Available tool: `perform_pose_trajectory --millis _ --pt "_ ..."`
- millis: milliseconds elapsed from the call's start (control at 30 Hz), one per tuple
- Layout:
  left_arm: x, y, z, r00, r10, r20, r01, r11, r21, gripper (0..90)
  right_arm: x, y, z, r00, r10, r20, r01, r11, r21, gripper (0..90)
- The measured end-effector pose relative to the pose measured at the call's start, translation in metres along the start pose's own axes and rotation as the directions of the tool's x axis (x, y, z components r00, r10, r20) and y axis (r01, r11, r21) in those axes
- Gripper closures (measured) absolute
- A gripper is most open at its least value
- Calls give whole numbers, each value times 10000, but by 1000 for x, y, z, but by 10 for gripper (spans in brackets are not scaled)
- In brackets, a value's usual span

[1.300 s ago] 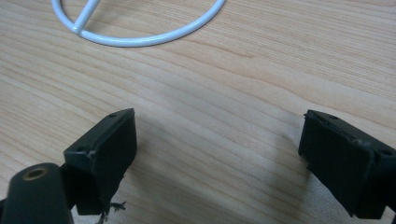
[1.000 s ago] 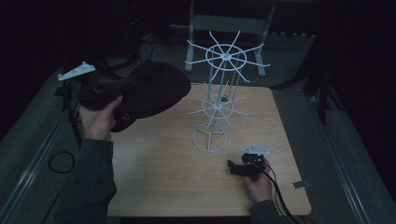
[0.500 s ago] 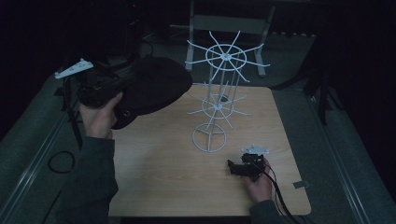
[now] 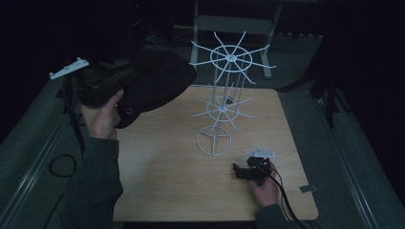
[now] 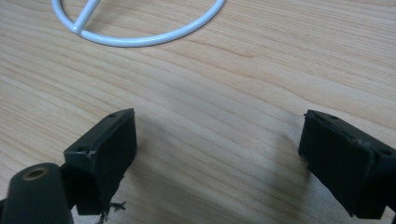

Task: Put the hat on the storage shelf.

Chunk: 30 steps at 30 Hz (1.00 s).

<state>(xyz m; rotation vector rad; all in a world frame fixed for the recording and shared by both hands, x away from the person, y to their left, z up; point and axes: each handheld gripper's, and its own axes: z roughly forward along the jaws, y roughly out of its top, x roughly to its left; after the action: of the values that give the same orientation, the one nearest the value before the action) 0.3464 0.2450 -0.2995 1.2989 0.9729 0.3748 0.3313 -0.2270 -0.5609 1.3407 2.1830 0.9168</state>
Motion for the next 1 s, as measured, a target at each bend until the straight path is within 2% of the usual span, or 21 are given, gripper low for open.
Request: perform_pose_trajectory --millis 600,1000 --pt "0 5 -4 9992 -354 159 363 9977 -574 863 0 0 0 10000 1 -1 -1 10000 -3 111" --pt "-4 12 -6 9991 -321 273 342 9960 -824 862 0 0 0 10000 -4 1 4 10000 -2 111"
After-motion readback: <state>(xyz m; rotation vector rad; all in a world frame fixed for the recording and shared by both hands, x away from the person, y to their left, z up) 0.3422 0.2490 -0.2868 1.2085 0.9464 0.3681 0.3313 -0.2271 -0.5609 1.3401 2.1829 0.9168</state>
